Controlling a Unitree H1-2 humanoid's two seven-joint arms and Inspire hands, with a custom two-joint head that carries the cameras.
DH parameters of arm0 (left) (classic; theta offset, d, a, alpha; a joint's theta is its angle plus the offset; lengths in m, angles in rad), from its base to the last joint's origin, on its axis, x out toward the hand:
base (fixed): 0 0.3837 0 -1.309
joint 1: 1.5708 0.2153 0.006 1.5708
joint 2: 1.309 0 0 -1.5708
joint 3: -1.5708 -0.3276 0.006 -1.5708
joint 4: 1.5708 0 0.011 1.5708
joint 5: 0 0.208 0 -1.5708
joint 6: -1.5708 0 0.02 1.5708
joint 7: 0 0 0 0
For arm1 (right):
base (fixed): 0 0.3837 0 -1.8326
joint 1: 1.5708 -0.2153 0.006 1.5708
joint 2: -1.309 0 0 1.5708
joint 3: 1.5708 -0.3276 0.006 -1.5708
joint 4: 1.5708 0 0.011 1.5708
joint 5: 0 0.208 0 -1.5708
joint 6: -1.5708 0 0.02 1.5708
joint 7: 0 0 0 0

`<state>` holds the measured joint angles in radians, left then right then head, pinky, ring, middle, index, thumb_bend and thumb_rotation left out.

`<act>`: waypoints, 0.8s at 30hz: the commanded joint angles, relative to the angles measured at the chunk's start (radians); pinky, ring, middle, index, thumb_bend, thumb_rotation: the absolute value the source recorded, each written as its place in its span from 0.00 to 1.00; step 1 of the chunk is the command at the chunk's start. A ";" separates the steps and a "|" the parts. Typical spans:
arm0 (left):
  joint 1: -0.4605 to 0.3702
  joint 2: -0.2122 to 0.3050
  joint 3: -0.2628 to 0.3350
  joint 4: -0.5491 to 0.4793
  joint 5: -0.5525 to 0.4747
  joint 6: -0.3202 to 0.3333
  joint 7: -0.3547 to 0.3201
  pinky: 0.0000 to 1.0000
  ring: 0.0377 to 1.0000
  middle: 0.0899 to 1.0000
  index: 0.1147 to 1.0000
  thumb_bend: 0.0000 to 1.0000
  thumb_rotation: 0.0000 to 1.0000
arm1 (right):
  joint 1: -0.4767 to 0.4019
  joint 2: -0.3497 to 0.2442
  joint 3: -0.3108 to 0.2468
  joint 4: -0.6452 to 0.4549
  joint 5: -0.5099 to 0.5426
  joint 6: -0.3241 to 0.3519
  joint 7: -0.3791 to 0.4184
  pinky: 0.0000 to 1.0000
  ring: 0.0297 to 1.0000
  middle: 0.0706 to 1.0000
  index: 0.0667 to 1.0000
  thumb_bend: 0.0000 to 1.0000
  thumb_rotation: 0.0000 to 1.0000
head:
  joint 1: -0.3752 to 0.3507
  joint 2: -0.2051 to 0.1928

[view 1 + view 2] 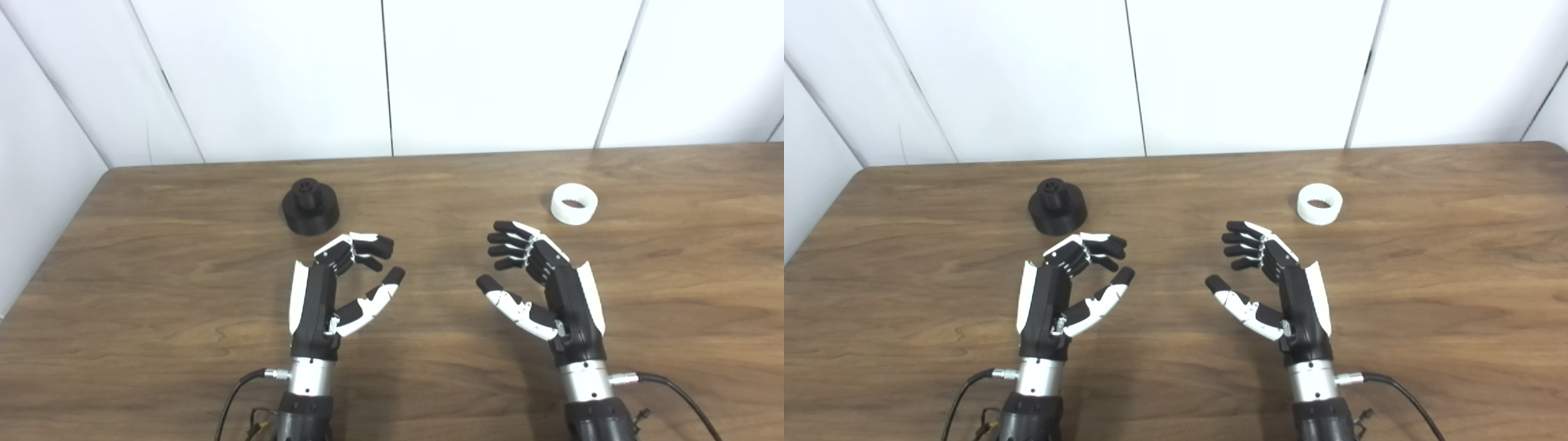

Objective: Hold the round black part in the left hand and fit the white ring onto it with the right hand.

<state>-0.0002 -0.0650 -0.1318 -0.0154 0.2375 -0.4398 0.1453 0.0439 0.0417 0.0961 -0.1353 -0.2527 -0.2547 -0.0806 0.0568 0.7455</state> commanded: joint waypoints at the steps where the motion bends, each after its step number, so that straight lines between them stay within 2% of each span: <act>1: 0.003 -0.007 -0.003 -0.005 -0.001 -0.018 -0.004 0.47 0.55 0.58 0.43 0.50 0.07 | 0.030 -0.014 0.000 0.001 0.002 -0.019 0.002 0.58 0.65 0.68 0.72 0.59 0.25 | 0.001 0.003; 15: 0.005 -0.008 -0.001 -0.003 0.005 -0.020 0.001 0.46 0.55 0.58 0.43 0.50 0.07 | 0.030 -0.014 -0.001 0.000 0.004 -0.020 0.002 0.58 0.65 0.68 0.73 0.59 0.24 | 0.003 0.003; 20: 0.005 -0.009 -0.004 -0.003 -0.001 -0.019 -0.004 0.46 0.55 0.58 0.43 0.50 0.07 | 0.030 -0.023 -0.003 0.005 0.015 -0.030 0.007 0.58 0.66 0.69 0.73 0.59 0.23 | 0.049 -0.006; 24: 0.005 -0.015 -0.004 -0.002 0.015 -0.011 0.002 0.49 0.56 0.59 0.43 0.50 0.07 | 0.030 -0.034 -0.011 0.018 0.030 -0.043 0.008 0.59 0.66 0.68 0.73 0.60 0.24 | 0.113 -0.020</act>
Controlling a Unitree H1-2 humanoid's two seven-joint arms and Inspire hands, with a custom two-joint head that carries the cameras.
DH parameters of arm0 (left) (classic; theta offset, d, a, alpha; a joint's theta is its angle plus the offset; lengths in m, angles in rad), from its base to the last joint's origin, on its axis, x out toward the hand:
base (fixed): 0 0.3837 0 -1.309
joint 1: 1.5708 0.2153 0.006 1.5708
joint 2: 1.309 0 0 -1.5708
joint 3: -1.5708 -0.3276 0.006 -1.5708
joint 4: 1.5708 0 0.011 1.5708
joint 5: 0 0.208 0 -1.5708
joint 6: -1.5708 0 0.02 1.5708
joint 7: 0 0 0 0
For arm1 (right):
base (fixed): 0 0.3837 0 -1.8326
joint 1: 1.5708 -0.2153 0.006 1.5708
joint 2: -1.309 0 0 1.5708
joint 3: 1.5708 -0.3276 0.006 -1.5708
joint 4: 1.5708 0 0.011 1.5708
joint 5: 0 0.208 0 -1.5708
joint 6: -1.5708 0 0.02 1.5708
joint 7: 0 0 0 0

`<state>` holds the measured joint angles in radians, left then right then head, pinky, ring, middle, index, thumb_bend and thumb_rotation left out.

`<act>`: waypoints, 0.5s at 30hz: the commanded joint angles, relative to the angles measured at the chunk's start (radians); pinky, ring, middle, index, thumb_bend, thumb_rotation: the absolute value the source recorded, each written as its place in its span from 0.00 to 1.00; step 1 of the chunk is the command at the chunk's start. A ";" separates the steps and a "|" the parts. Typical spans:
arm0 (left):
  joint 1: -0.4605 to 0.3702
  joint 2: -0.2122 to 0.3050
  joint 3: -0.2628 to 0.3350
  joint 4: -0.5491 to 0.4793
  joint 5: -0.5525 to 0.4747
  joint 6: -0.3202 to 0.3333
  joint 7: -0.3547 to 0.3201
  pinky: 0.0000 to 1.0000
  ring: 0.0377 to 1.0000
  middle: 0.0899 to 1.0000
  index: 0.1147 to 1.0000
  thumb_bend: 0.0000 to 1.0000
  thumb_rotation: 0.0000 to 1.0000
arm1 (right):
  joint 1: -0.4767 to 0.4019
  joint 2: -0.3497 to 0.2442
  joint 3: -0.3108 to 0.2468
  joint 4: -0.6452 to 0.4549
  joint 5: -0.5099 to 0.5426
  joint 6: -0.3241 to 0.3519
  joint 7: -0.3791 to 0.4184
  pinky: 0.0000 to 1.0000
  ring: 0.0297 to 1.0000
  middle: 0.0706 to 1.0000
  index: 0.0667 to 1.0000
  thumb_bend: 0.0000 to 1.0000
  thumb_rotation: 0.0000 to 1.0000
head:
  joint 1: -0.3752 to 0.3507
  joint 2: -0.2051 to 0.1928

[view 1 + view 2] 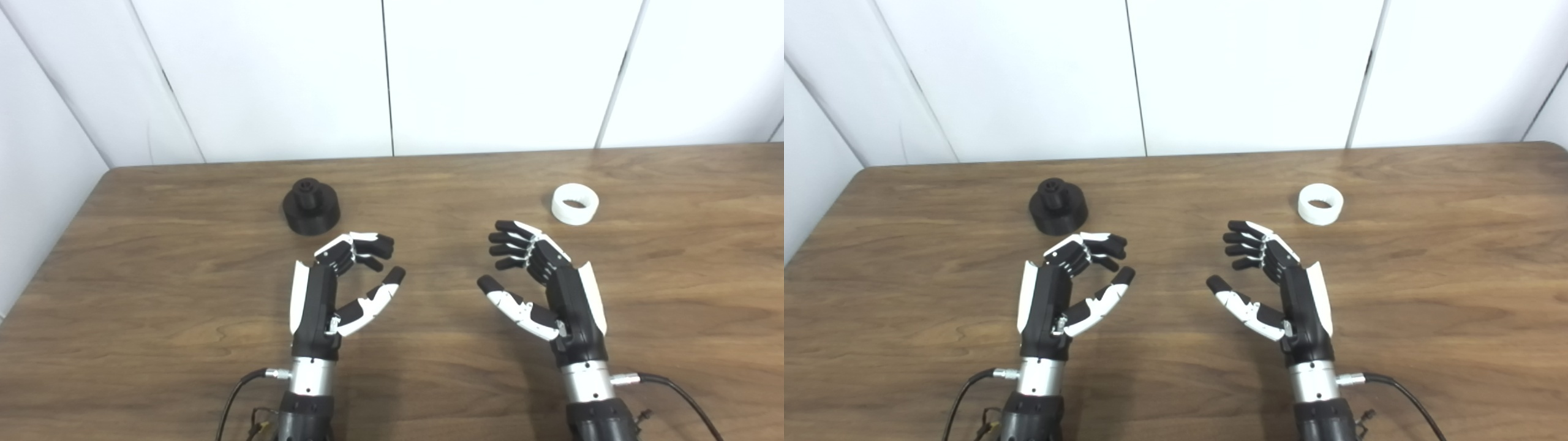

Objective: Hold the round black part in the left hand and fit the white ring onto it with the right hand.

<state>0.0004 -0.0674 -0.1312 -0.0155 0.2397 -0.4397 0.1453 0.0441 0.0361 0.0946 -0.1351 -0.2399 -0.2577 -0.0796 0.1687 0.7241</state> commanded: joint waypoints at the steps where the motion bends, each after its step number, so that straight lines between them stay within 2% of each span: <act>1: 0.004 -0.016 -0.005 0.003 0.019 -0.013 0.005 0.50 0.56 0.59 0.43 0.50 0.07 | 0.030 -0.033 -0.012 0.022 0.026 -0.045 0.010 0.59 0.66 0.69 0.73 0.60 0.24 | 0.038 -0.005; 7: 0.000 -0.042 -0.007 0.032 0.059 -0.017 0.028 0.49 0.56 0.59 0.43 0.50 0.08 | 0.028 -0.065 -0.031 0.051 0.053 -0.074 0.018 0.59 0.66 0.69 0.73 0.60 0.25 | 0.134 -0.029; 15: 0.000 -0.058 -0.003 0.044 0.106 -0.016 0.061 0.48 0.55 0.58 0.43 0.50 0.08 | 0.023 -0.082 -0.039 0.083 0.072 -0.116 0.019 0.60 0.66 0.70 0.73 0.62 0.27 | 0.132 -0.031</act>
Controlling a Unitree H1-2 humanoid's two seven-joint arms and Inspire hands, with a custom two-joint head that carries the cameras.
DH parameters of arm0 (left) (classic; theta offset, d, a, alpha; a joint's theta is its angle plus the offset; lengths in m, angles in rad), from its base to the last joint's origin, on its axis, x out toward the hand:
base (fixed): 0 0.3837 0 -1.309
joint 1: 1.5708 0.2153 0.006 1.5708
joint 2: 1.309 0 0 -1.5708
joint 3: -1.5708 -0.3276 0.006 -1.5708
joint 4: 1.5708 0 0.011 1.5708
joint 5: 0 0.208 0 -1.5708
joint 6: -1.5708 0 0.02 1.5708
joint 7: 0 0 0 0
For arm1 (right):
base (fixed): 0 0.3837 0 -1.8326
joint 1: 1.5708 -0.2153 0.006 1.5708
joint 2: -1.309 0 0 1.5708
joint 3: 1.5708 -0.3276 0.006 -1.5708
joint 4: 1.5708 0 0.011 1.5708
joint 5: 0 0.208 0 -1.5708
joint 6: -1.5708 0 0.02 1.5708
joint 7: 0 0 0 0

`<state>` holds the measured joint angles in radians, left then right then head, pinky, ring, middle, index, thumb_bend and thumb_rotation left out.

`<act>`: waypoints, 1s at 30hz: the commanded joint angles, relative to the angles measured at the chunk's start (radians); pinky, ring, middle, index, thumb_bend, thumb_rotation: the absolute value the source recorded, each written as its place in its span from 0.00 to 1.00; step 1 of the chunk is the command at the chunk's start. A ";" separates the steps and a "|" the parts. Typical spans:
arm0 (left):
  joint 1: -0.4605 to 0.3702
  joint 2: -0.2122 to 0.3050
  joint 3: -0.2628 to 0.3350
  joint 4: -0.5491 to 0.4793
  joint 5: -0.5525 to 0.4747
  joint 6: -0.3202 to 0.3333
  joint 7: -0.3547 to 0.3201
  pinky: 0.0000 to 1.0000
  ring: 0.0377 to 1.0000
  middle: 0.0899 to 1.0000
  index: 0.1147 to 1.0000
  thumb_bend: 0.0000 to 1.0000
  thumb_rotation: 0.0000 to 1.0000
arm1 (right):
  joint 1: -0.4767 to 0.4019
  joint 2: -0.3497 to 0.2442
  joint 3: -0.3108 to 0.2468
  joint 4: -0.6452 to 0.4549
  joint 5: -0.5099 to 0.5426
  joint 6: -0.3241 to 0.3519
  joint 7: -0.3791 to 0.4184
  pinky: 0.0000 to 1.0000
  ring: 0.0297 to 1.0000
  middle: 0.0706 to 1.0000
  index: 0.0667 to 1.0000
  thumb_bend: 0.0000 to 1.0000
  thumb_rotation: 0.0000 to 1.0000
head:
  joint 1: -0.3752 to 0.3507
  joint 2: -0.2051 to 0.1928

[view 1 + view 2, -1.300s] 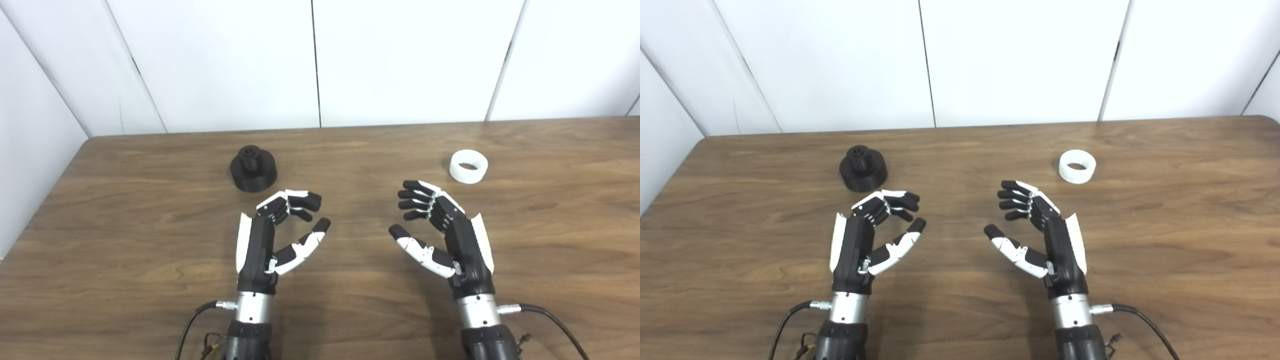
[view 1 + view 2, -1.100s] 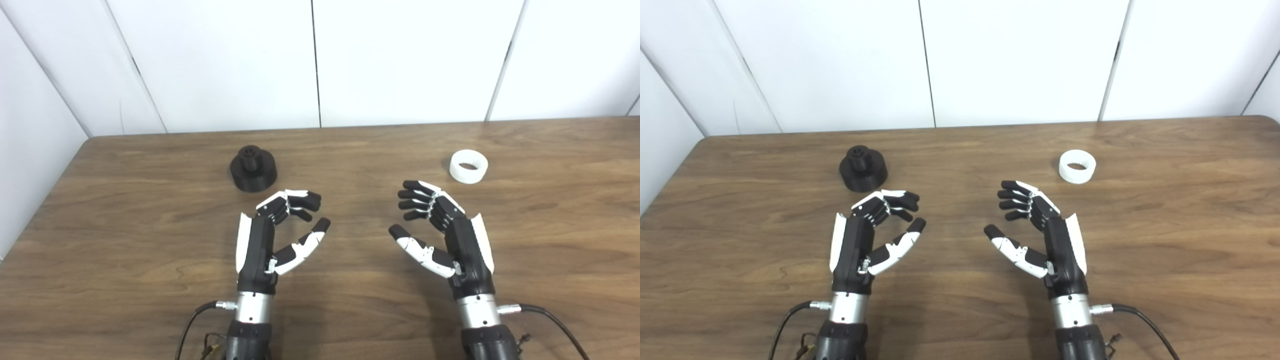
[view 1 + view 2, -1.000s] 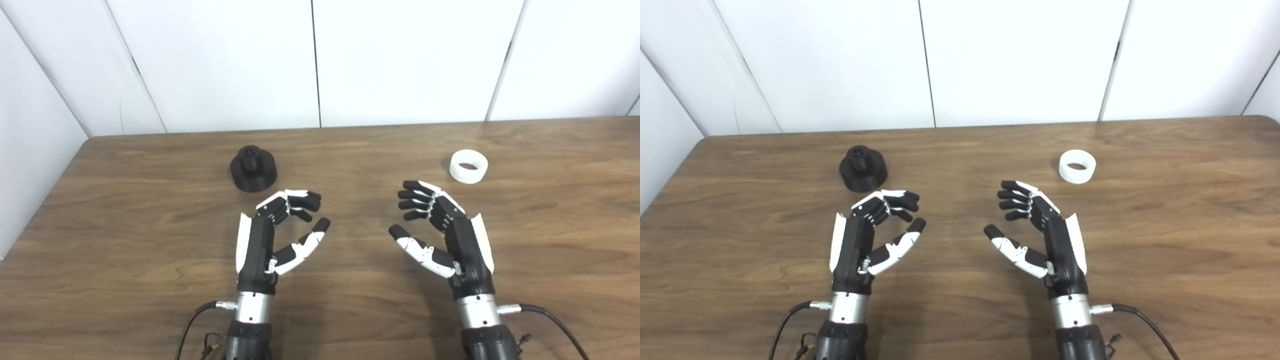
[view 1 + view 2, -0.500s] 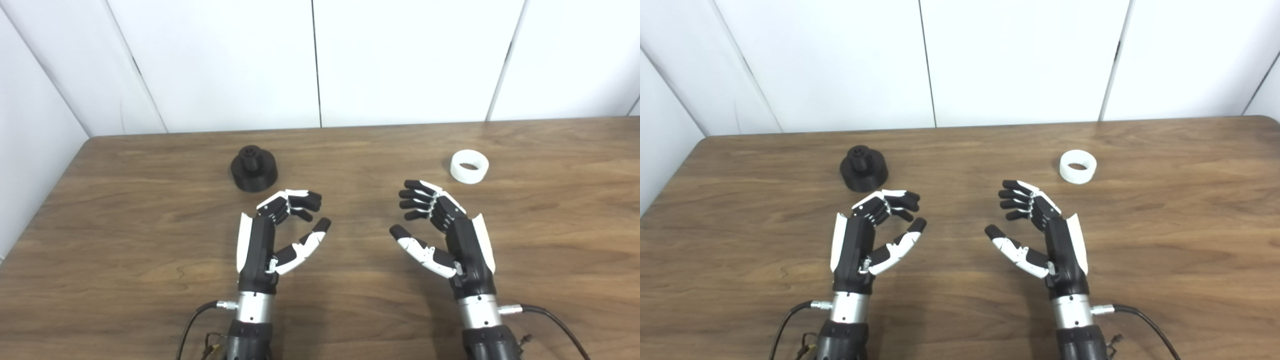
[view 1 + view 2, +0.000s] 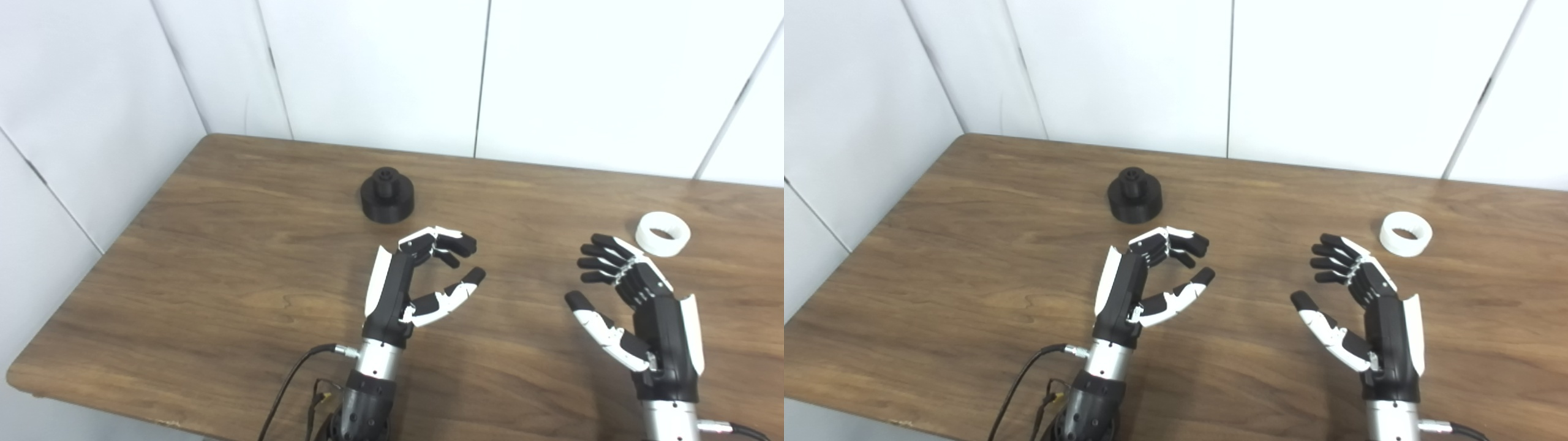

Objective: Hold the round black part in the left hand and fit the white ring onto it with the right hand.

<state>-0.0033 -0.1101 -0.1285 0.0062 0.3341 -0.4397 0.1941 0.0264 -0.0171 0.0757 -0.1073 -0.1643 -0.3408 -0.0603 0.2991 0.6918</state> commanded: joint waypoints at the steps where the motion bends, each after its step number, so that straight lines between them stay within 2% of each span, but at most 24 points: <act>1: 0.005 -0.015 -0.007 0.018 0.010 -0.014 0.011 0.48 0.55 0.58 0.43 0.50 0.08 | 0.041 -0.029 -0.019 0.056 -0.008 -0.039 -0.003 0.60 0.66 0.70 0.73 0.62 0.27 | 0.001 0.002; 5: 0.007 -0.013 -0.007 0.006 0.021 0.000 0.010 0.49 0.57 0.59 0.43 0.50 0.07 | 0.041 -0.029 -0.019 0.057 -0.013 -0.045 -0.003 0.60 0.66 0.70 0.73 0.62 0.29 | -0.003 0.004; 10: 0.011 0.007 -0.007 -0.032 0.057 0.062 -0.009 0.52 0.61 0.63 0.43 0.50 0.08 | 0.042 -0.026 -0.019 0.059 -0.015 -0.041 -0.003 0.61 0.66 0.70 0.73 0.62 0.28 | -0.007 0.001; 14: 0.013 0.028 -0.010 -0.074 0.112 0.143 -0.031 0.55 0.64 0.65 0.43 0.50 0.08 | 0.042 -0.022 -0.017 0.056 -0.013 -0.037 -0.003 0.59 0.66 0.69 0.73 0.62 0.27 | -0.008 0.001; 16: 0.011 0.049 -0.014 -0.105 0.190 0.199 -0.042 0.56 0.66 0.67 0.43 0.50 0.09 | 0.042 -0.023 -0.017 0.055 -0.019 -0.037 -0.003 0.60 0.66 0.69 0.73 0.61 0.28 | -0.007 -0.001; 17: 0.010 0.061 -0.016 -0.121 0.237 0.224 -0.046 0.58 0.67 0.68 0.55 0.53 0.20 | 0.042 -0.024 -0.017 0.055 -0.018 -0.037 -0.003 0.60 0.66 0.69 0.73 0.61 0.28 | -0.007 -0.001; 18: 0.009 0.072 -0.019 -0.136 0.275 0.249 -0.050 0.58 0.67 0.70 0.62 0.55 0.28 | 0.041 -0.024 -0.017 0.056 -0.018 -0.038 -0.003 0.59 0.65 0.69 0.73 0.61 0.28 | -0.007 -0.001; 20: 0.007 0.088 -0.023 -0.158 0.320 0.287 -0.054 0.58 0.67 0.71 0.67 0.57 0.32 | 0.039 -0.024 -0.018 0.058 -0.015 -0.038 -0.003 0.59 0.65 0.69 0.73 0.61 0.28 | -0.009 -0.001; 30: -0.010 0.128 -0.011 -0.251 0.354 0.400 -0.090 0.61 0.72 0.74 0.69 0.59 0.31 | 0.035 -0.029 -0.022 0.060 -0.012 -0.038 0.000 0.59 0.65 0.69 0.73 0.61 0.29 | -0.006 -0.001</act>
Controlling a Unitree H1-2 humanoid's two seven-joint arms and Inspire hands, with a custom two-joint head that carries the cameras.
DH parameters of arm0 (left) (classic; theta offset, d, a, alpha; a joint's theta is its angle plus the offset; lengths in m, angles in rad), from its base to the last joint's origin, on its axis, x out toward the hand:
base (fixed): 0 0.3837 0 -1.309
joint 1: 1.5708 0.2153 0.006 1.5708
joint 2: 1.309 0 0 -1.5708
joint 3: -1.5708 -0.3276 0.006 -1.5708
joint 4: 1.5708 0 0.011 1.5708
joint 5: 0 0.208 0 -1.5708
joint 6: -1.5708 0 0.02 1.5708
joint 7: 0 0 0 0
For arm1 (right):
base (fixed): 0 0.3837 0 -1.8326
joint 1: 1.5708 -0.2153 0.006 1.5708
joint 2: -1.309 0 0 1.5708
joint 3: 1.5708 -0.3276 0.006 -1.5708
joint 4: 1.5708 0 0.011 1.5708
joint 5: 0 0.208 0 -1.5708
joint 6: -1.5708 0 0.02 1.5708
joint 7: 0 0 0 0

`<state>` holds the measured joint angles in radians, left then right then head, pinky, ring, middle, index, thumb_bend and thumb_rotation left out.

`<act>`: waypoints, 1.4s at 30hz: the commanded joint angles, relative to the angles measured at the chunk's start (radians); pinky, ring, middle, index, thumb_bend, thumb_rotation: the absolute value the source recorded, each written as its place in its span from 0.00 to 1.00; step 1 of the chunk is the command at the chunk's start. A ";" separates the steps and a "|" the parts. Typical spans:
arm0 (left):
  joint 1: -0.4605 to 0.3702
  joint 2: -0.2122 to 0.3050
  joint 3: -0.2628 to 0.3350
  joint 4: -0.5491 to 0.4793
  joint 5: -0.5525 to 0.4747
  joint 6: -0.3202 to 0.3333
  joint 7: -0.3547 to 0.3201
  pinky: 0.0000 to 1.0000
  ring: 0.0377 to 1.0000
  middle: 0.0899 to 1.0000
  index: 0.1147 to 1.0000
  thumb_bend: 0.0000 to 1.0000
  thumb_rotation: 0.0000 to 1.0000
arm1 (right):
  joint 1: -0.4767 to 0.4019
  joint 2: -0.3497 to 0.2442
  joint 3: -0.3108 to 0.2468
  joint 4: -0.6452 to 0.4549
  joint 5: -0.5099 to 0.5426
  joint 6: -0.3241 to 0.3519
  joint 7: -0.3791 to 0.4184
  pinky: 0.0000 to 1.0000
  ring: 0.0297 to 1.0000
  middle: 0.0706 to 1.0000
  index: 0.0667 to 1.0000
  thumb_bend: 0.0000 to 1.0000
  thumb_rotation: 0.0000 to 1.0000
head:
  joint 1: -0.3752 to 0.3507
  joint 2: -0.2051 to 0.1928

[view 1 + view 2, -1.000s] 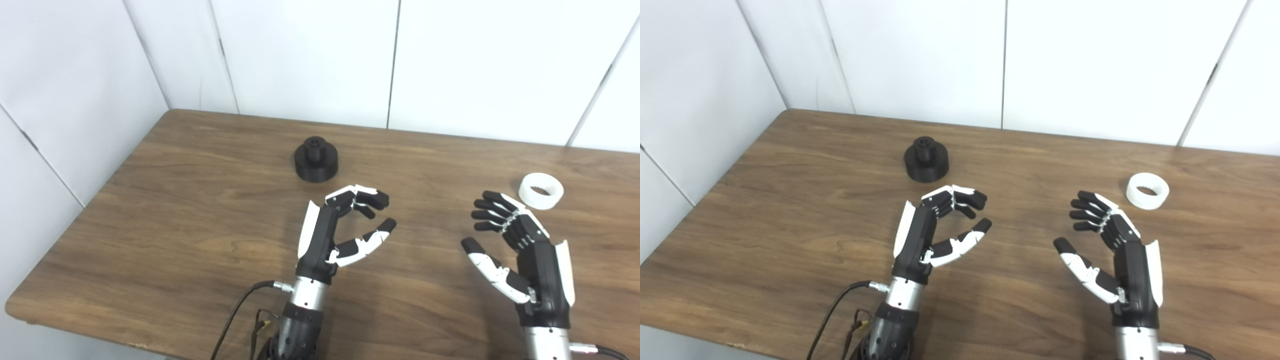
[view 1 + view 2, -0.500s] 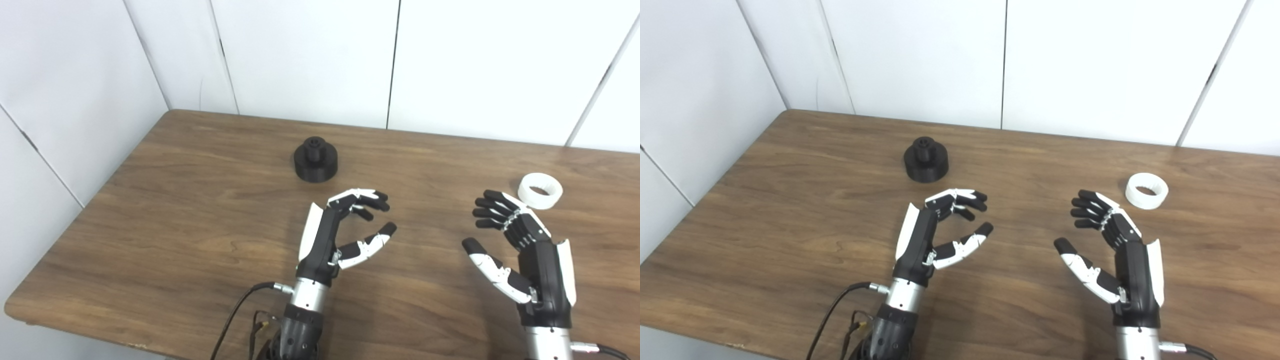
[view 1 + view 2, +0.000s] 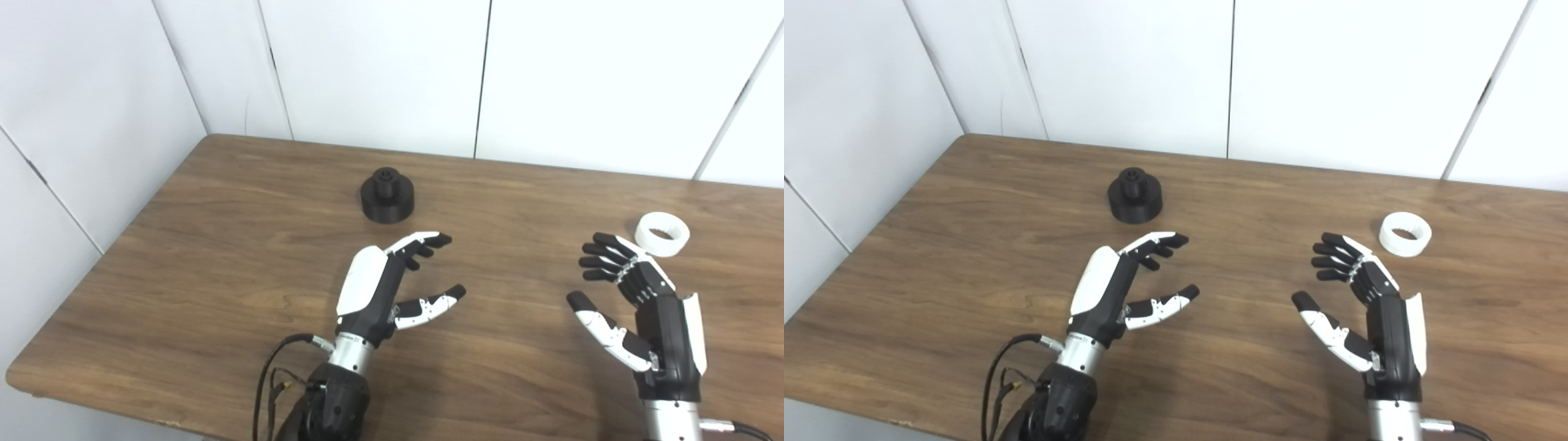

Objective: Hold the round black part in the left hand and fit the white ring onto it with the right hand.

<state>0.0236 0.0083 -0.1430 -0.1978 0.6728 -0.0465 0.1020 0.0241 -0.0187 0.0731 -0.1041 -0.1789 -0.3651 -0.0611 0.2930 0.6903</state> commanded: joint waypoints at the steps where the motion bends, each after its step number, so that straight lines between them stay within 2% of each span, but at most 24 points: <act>1: -0.040 0.015 0.006 -0.054 0.016 0.012 0.000 0.61 0.72 0.74 0.69 0.59 0.31 | 0.036 -0.029 -0.019 0.057 0.000 -0.016 0.001 0.59 0.65 0.69 0.73 0.61 0.29 | 0.000 -0.001; 8: -0.066 0.041 0.029 -0.080 0.008 0.045 -0.010 0.63 0.73 0.75 0.70 0.59 0.31 | 0.031 -0.031 -0.022 0.059 0.004 -0.017 0.002 0.59 0.65 0.69 0.73 0.62 0.28 | 0.000 0.000; 17: -0.117 0.094 0.058 -0.089 0.081 0.088 -0.005 0.62 0.72 0.75 0.70 0.62 0.37 | 0.031 -0.034 -0.026 0.060 0.000 -0.018 0.000 0.59 0.65 0.69 0.72 0.62 0.29 | -0.001 0.001; 24: -0.161 0.130 0.084 -0.108 0.085 0.152 -0.045 0.61 0.75 0.78 0.73 0.63 0.36 | 0.030 -0.036 -0.026 0.065 0.004 -0.025 0.003 0.59 0.65 0.69 0.72 0.60 0.26 | 0.000 -0.001; 29: -0.195 0.149 0.094 -0.089 0.101 0.170 -0.037 0.60 0.73 0.78 0.74 0.64 0.38 | 0.031 -0.036 -0.025 0.069 0.010 -0.029 0.005 0.60 0.66 0.69 0.73 0.61 0.26 | -0.001 -0.003; 35: -0.235 0.182 0.102 -0.057 0.135 0.204 -0.041 0.68 0.80 0.82 0.79 0.67 0.41 | 0.031 -0.037 -0.028 0.073 -0.008 -0.034 -0.004 0.60 0.66 0.69 0.73 0.61 0.28 | 0.000 -0.007; 42: -0.282 0.216 0.099 -0.007 0.146 0.218 -0.027 0.67 0.82 0.85 0.81 0.71 0.42 | 0.030 -0.036 -0.027 0.078 -0.005 -0.039 -0.002 0.60 0.66 0.69 0.73 0.61 0.28 | 0.000 -0.007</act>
<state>-0.1982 0.2050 -0.0483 -0.2068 0.8026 0.1789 0.0436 0.0181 -0.0239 0.0646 -0.0960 -0.1799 -0.3756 -0.0612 0.2915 0.6826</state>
